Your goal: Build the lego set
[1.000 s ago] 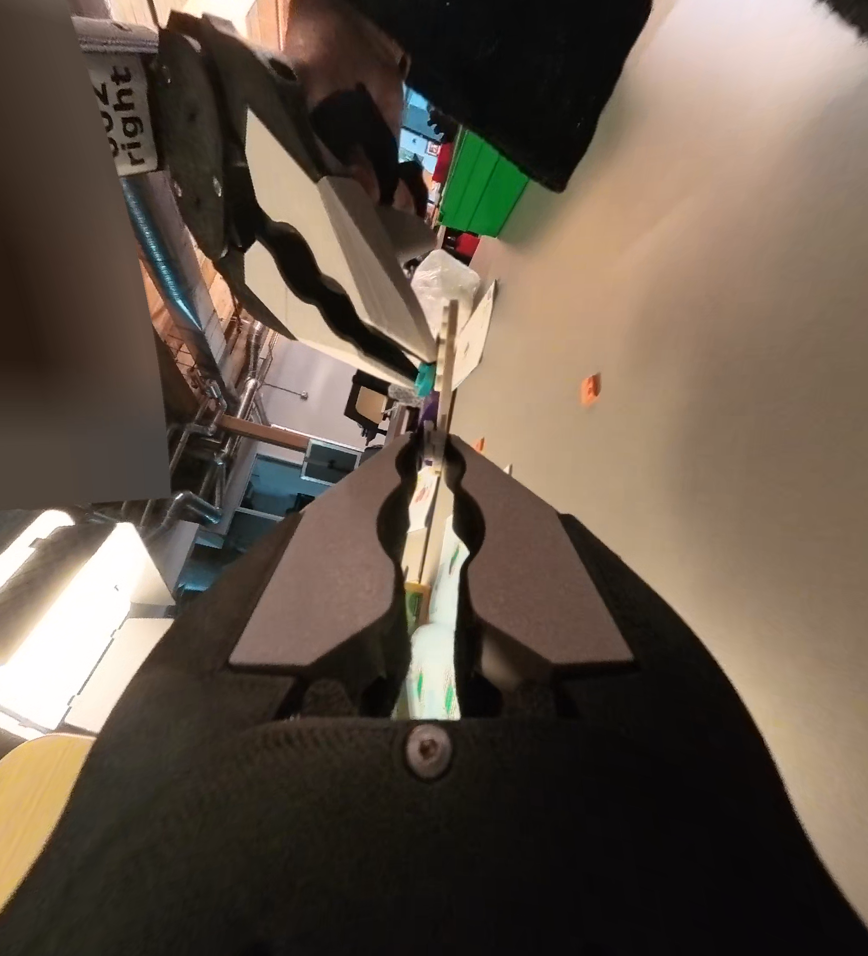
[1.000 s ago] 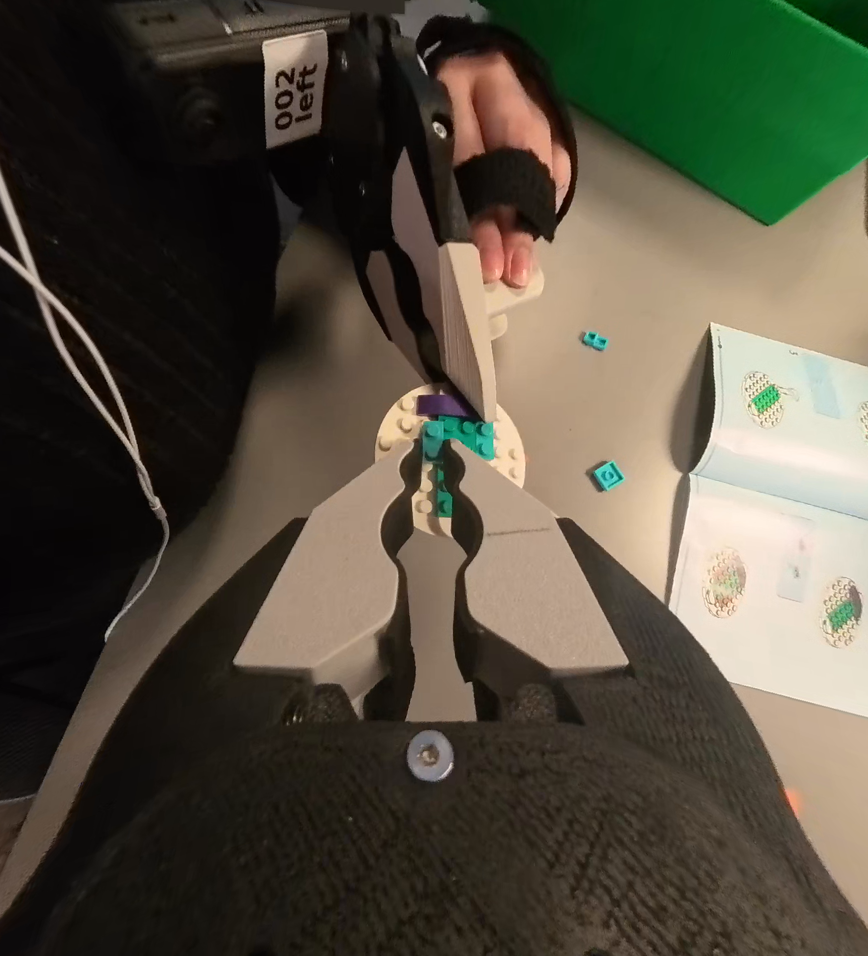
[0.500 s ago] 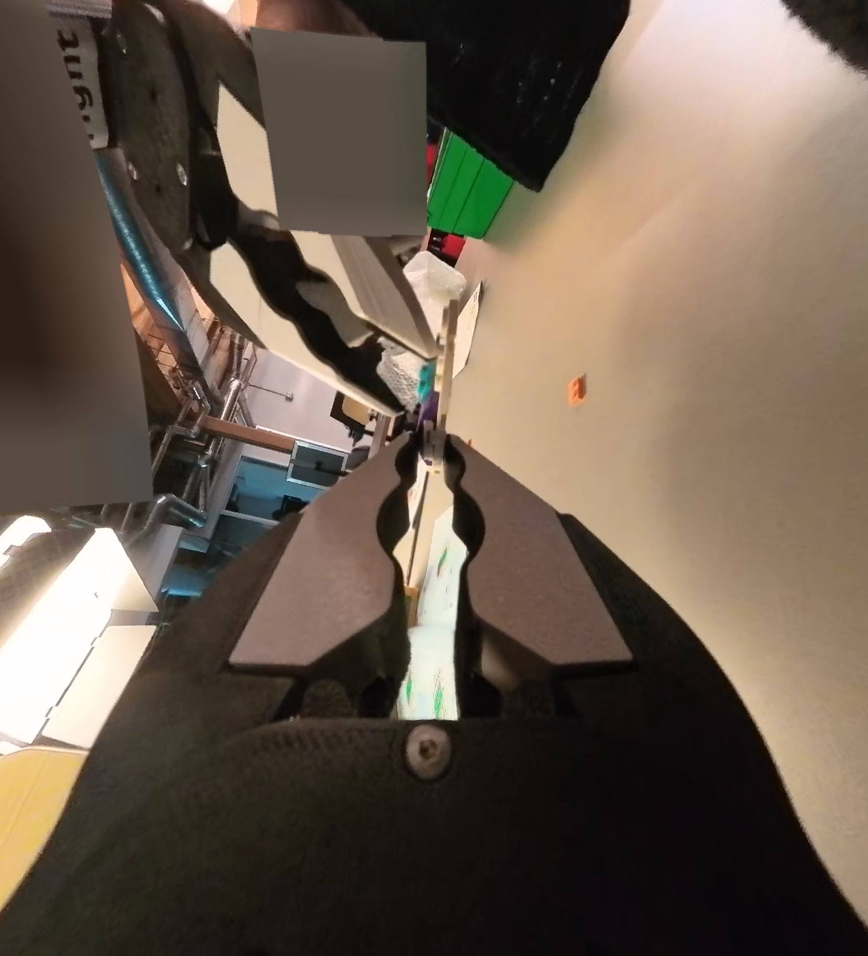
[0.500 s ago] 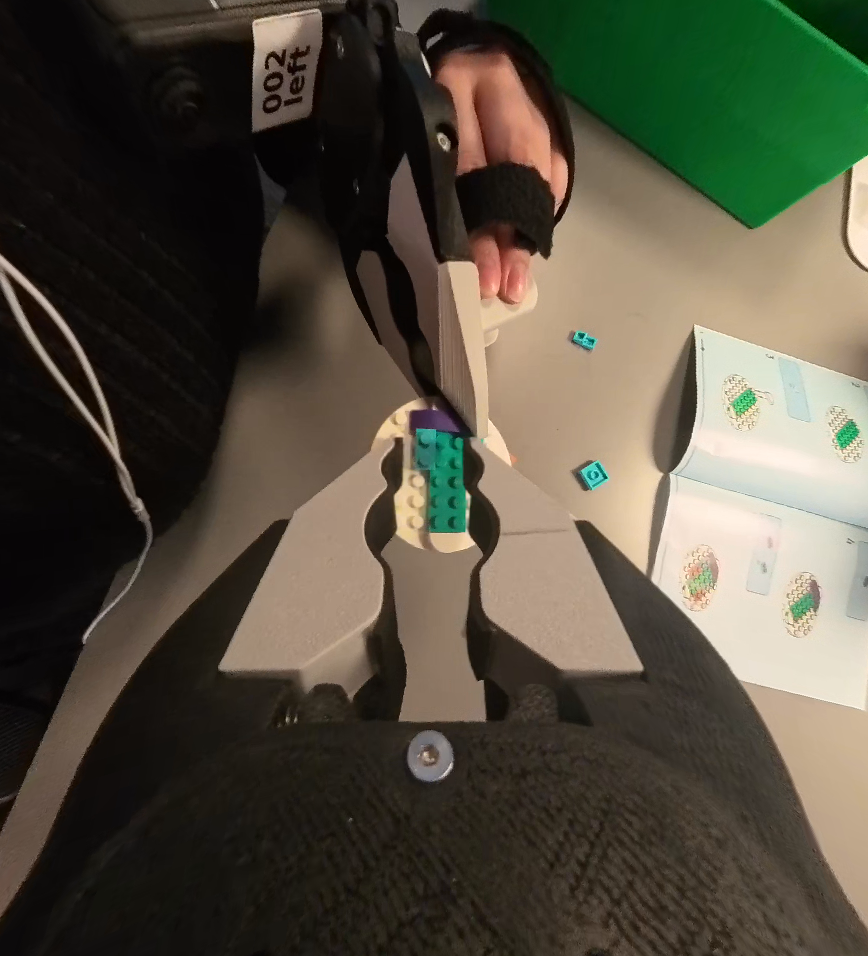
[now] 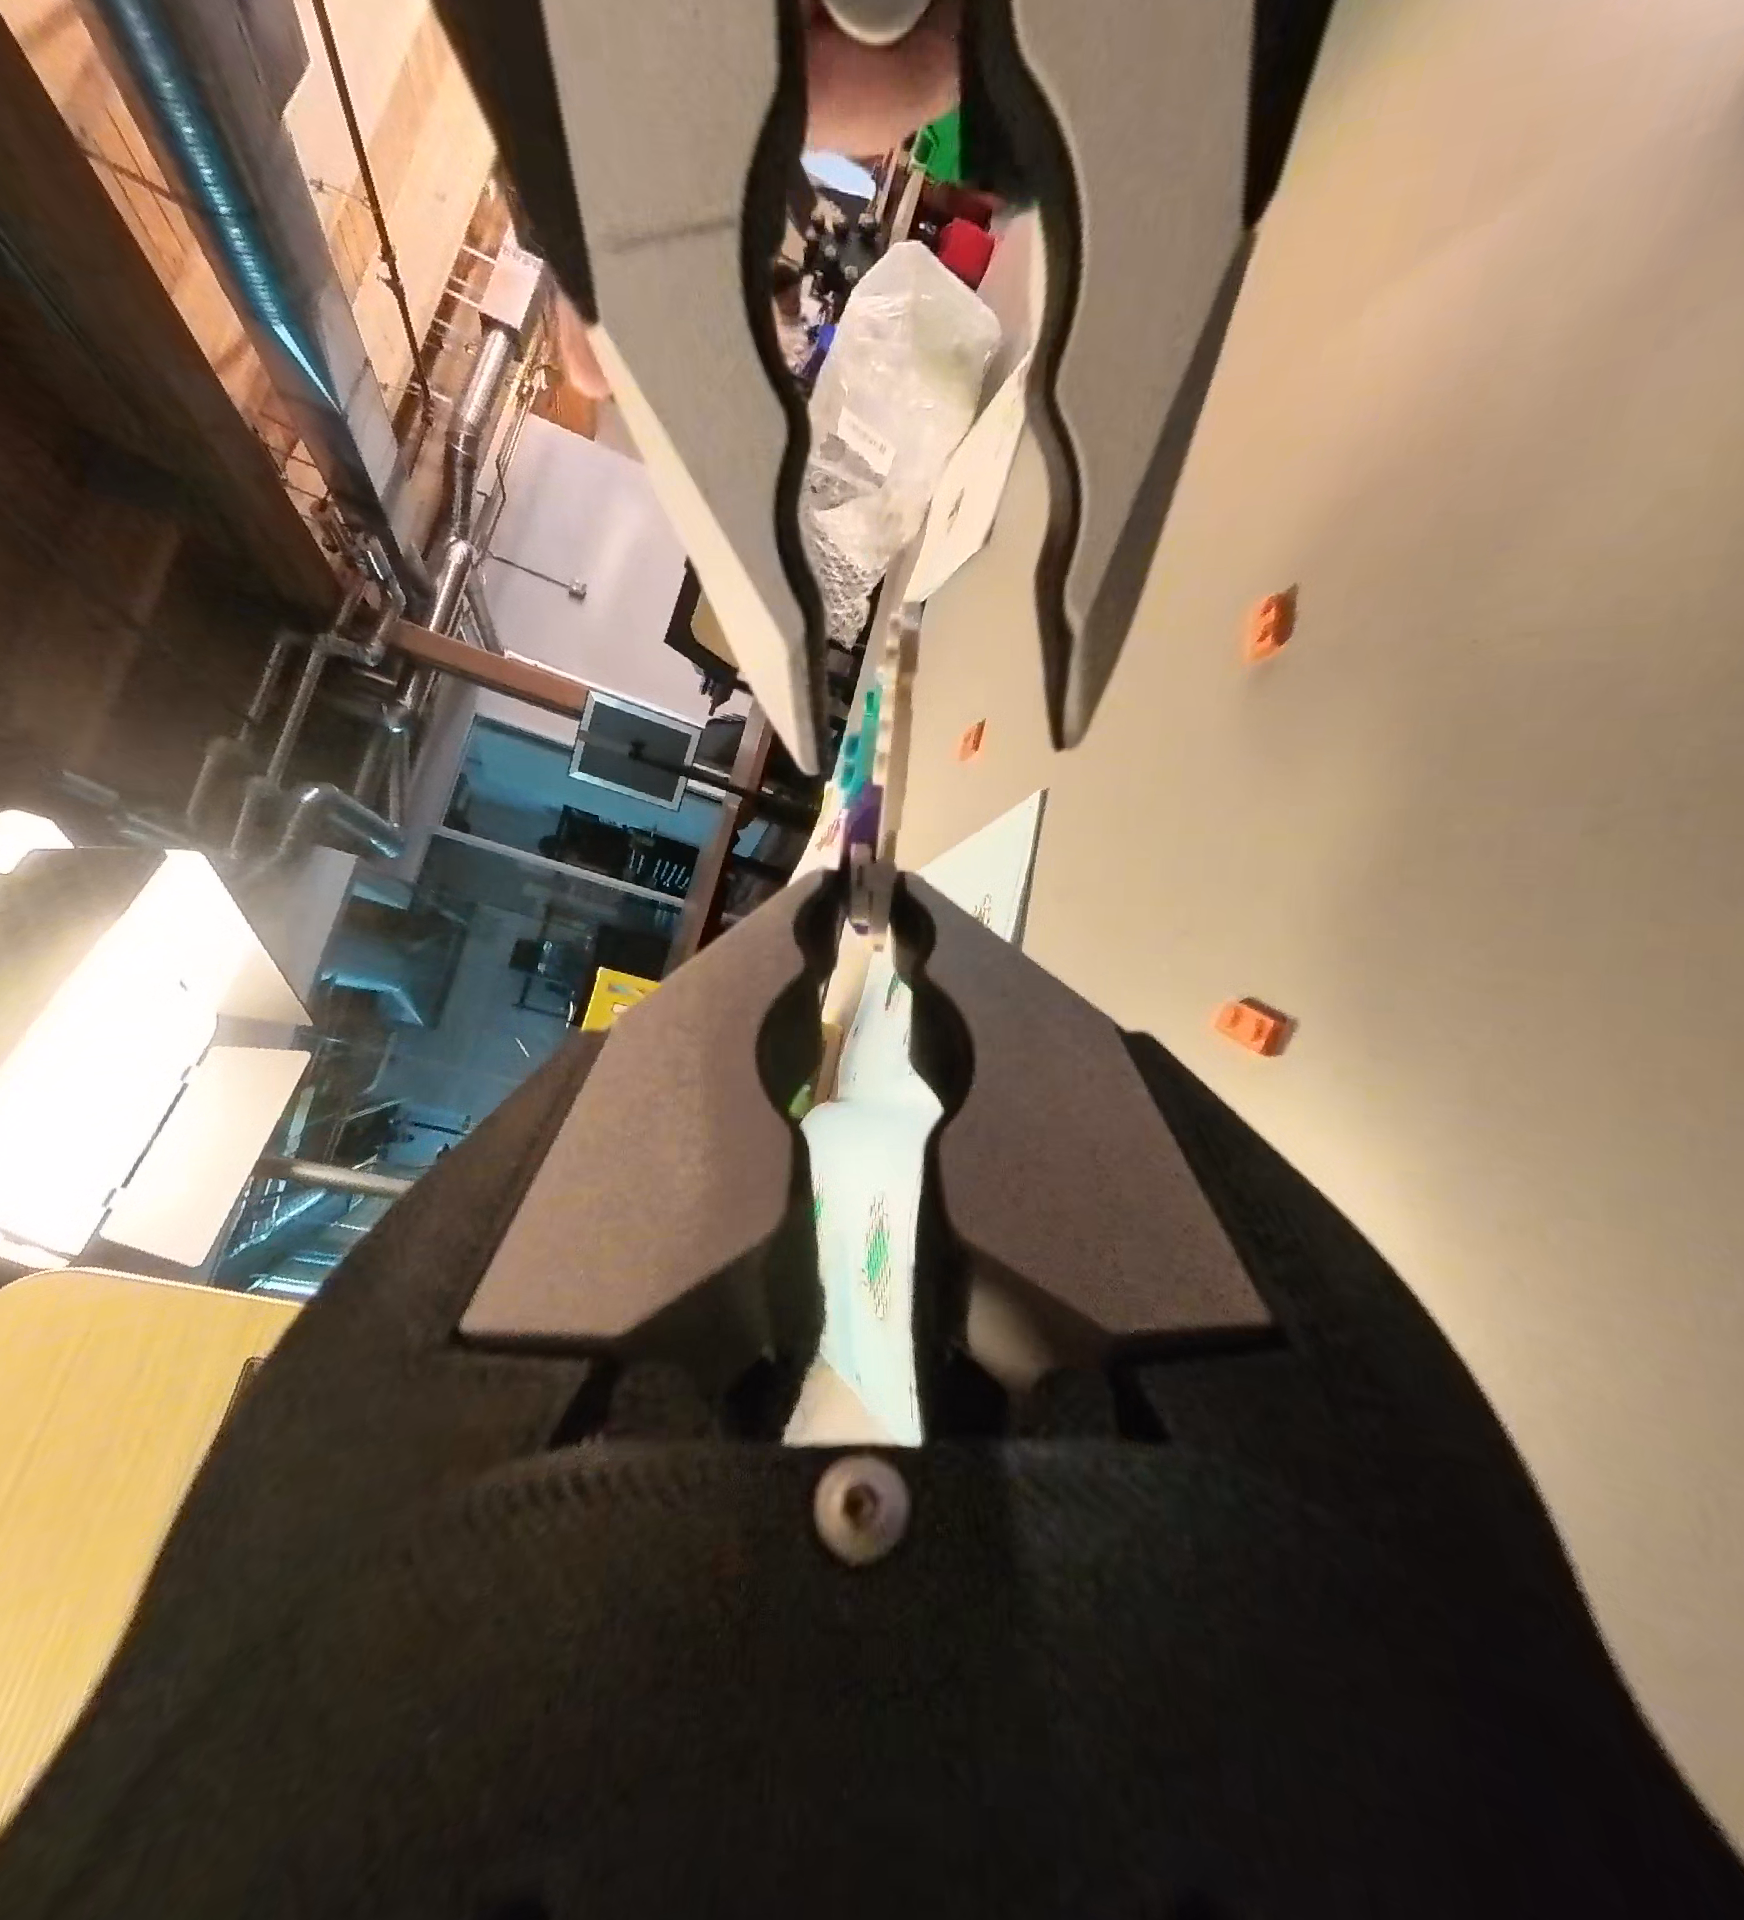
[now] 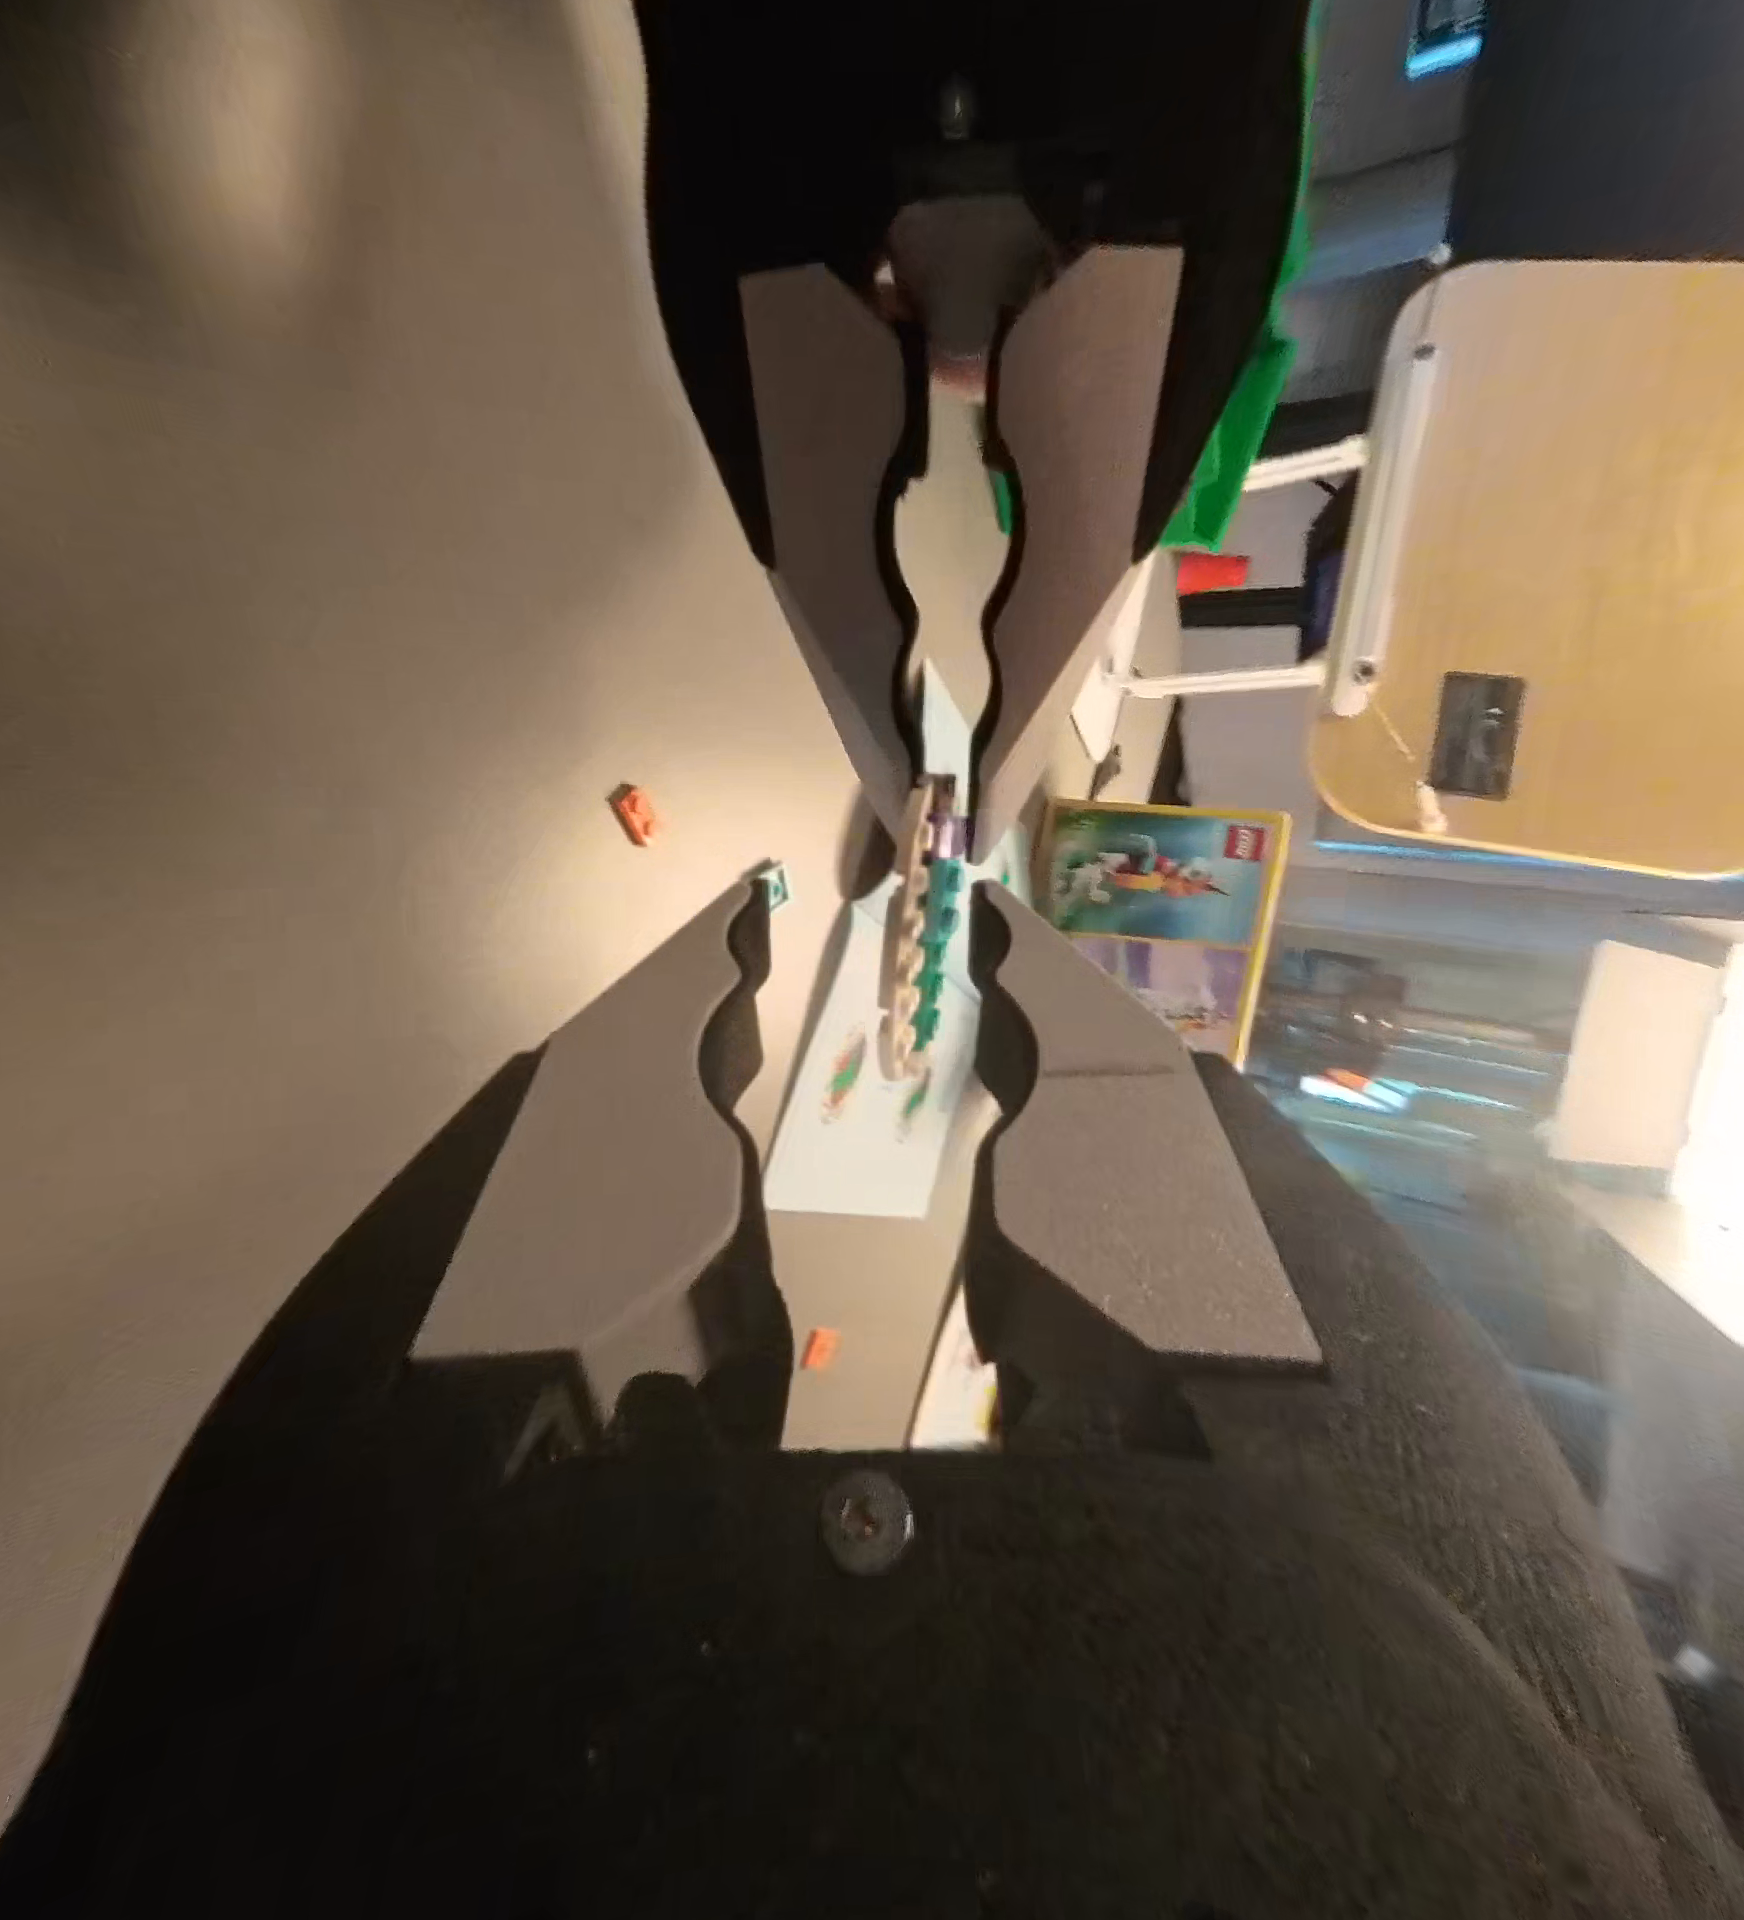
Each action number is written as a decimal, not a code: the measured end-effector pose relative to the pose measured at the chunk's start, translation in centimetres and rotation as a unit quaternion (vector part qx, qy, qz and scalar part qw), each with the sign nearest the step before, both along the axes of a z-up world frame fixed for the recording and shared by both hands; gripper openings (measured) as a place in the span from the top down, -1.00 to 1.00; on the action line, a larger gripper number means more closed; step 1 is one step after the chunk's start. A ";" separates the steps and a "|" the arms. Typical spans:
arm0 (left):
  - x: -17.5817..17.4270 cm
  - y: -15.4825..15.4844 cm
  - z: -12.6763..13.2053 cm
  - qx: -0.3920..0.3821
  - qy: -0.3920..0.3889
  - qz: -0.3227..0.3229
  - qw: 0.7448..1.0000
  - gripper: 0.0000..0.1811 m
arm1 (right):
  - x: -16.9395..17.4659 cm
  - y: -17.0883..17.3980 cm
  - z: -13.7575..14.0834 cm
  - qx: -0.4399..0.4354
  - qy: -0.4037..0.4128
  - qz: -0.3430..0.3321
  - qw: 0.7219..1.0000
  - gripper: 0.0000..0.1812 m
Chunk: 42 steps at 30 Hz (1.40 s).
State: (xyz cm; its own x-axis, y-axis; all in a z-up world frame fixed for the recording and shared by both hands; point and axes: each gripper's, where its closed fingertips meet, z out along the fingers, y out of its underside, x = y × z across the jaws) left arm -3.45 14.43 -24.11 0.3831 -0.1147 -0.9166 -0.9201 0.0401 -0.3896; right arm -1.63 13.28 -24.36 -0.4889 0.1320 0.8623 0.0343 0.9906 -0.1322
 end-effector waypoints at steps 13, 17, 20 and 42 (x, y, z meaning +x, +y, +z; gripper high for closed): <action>0.0 0.0 -0.6 -0.014 -0.002 0.000 1.000 0.91 | -0.4 0.3 -0.2 0.070 0.032 0.003 0.997 0.77; 0.0 0.1 -0.5 -0.013 -0.003 0.000 1.000 0.91 | -0.5 0.3 0.0 0.047 0.028 -0.002 0.998 0.83; 0.1 0.1 -0.5 -0.017 -0.015 -0.004 1.000 0.91 | -0.8 0.3 0.1 0.055 0.039 -0.009 0.998 0.86; 0.8 -0.6 0.5 -0.030 -0.140 -0.075 0.987 0.91 | -0.4 1.2 1.3 -0.202 -0.023 -0.041 0.978 0.33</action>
